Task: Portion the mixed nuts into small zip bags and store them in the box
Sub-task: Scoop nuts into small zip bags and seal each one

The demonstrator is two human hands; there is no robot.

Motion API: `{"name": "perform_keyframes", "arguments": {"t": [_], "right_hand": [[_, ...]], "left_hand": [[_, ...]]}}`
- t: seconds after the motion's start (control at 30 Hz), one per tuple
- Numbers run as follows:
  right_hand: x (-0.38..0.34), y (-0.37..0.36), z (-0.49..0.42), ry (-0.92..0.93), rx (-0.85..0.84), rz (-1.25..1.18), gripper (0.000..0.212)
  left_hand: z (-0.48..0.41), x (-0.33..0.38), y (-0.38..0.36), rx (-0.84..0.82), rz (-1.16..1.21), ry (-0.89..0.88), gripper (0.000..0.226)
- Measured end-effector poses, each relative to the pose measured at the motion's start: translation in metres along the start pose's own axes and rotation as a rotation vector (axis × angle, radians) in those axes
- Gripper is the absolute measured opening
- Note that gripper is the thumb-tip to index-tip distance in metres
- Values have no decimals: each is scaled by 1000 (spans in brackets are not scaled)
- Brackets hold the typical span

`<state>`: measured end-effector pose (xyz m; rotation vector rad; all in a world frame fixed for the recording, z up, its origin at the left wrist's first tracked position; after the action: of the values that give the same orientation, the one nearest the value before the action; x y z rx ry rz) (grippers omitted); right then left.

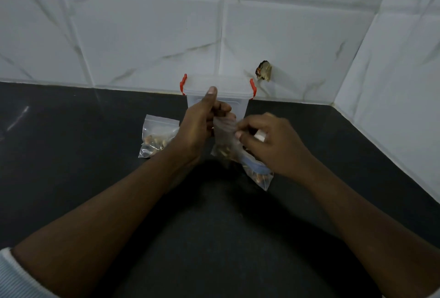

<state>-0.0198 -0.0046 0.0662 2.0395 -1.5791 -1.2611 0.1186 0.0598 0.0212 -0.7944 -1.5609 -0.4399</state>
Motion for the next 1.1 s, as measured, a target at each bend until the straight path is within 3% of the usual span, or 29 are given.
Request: {"name": "perform_keyframes", "arguments": {"t": [0.2,0.3,0.43,0.5,0.77,1.1], "right_hand": [[24,18,-3,-184,210,-332,13],[32,19,-1,-251,252,-435,17],[38,3,-1,-361,105,-571,58],[41,-1,2,-389,62,-558,66],[34,-2,5,-408,-25,-589,36],[45,4,6,-450,64,-598,7]], "left_hand": [[9,5,-29,-326,-15,11,37],[8,3,-28,-294,-21,-4,38],[6,4,-15,-182,-54,-35,32],[8,3,-14,-168,-37,-25,36],[18,2,-22,-193,-30,-26,37],[17,-2,-21,-196,-8,28,33]]}}
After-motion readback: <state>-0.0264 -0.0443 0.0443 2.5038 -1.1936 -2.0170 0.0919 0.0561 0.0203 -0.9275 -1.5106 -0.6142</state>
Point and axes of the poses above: each hand's wrist, its own z-axis away from the middle knuckle, its own y-axis out of the back of the hand, x = y × z, the point moved 10 cm from there along -z, towards the middle knuckle, and after that the axes turned 4 degrees about x, right-handed, at the moved point
